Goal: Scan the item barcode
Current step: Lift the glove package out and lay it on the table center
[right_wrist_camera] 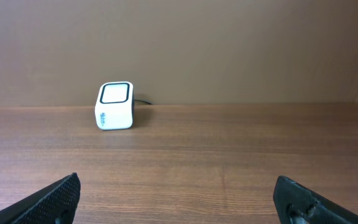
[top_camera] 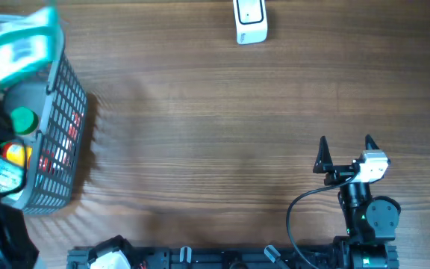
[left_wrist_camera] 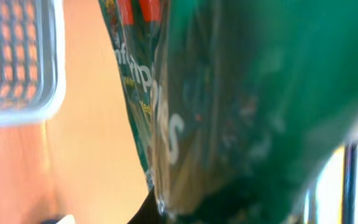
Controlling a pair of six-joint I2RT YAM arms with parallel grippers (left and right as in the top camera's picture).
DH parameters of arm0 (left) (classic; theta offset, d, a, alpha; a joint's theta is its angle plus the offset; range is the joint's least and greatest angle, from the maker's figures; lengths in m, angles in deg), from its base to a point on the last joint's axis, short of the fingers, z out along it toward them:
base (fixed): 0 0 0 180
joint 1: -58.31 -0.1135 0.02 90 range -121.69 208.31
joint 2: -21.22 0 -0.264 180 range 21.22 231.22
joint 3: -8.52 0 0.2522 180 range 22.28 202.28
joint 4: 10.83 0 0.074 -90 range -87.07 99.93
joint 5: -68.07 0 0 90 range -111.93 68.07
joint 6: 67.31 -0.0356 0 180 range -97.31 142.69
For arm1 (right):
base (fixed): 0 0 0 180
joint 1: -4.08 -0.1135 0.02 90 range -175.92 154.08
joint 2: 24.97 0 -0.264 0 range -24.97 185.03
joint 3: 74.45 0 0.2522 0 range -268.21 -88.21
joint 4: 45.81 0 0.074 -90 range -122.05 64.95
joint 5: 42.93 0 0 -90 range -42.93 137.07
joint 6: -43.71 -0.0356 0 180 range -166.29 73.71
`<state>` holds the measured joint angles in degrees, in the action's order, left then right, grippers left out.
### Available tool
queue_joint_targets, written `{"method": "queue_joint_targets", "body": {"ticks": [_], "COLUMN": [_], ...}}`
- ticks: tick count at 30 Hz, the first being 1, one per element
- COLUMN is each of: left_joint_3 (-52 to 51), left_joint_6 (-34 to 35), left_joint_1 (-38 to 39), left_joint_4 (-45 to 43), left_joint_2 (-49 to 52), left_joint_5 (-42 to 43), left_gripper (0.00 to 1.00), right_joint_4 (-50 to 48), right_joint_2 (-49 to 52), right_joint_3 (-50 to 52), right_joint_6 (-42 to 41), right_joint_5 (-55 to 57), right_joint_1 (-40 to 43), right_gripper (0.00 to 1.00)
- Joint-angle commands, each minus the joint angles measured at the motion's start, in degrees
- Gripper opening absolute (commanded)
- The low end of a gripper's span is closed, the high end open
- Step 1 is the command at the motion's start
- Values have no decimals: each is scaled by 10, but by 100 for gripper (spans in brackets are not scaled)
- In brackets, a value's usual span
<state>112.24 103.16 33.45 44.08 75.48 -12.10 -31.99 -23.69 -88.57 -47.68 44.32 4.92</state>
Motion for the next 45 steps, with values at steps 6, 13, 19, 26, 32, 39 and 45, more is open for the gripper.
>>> {"method": "queue_joint_targets", "body": {"ticks": [6,13,19,26,32,39,45], "left_joint_3": [1,1,0,0,0,0,-1], "left_joint_6": [-343,-546,-623,-623,-623,-621,-574], "left_joint_1": [279,444,511,570,615,628,629], "left_joint_4": [55,201,271,224,196,165,123], "left_joint_2": [51,157,285,425,519,542,543], "left_joint_5": [64,60,56,58,69,69,71], "left_gripper": [4,4,4,4,4,4,4], "right_joint_4": [-1,-1,-1,-1,-1,-1,-1], "right_joint_2": [1,1,1,1,1,1,1], "right_joint_3": [0,0,0,0,0,0,0], "right_joint_6": [5,5,6,6,6,5,5], "right_joint_5": [2,2,2,2,2,2,2], "right_joint_1": [-3,-3,-3,-3,-3,-3,-3], "right_gripper": [100,100,100,100,100,100,100]}}
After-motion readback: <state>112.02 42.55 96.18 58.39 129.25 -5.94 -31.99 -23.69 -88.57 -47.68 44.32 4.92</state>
